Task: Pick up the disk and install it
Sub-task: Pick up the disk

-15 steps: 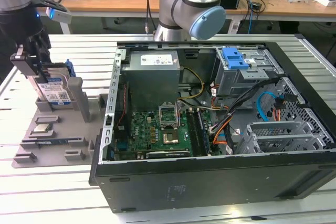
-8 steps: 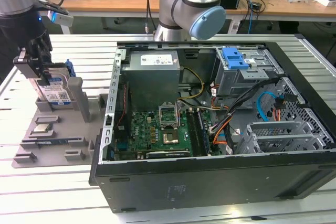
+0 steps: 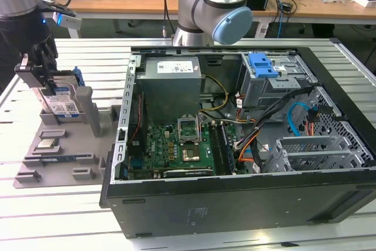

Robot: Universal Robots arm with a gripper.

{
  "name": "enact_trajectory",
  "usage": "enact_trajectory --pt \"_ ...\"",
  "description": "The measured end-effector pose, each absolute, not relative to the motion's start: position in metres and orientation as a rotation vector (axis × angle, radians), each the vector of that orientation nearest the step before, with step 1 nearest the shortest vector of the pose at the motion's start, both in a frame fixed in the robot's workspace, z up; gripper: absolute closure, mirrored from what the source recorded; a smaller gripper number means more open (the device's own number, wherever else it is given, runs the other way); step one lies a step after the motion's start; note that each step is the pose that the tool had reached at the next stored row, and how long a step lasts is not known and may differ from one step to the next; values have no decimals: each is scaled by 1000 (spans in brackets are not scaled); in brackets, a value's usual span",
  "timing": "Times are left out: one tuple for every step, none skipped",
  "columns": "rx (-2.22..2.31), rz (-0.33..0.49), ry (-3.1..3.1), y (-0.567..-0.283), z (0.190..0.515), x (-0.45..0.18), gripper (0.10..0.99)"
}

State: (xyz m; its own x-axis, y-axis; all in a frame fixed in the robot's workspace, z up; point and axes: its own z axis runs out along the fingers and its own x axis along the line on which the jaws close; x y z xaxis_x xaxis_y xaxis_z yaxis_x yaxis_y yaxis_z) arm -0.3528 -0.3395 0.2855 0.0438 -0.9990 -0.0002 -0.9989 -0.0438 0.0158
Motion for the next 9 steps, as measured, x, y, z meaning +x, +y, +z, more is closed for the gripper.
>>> enact_trajectory --pt "2261 -17 -2164 -340 286 -353 565" --pt "2261 -17 -2164 -340 286 -353 565" --pt "2261 -17 -2164 -340 286 -353 627" --pt "2261 -17 -2164 -340 286 -353 722" --pt "2262 -17 -2164 -340 286 -353 722" --pt "2261 -17 -2164 -340 286 -353 722" --pt "2262 -17 -2164 -340 285 -353 722" --pt "2262 -17 -2164 -340 285 -353 722" --pt "2261 -17 -2164 -340 285 -353 722"
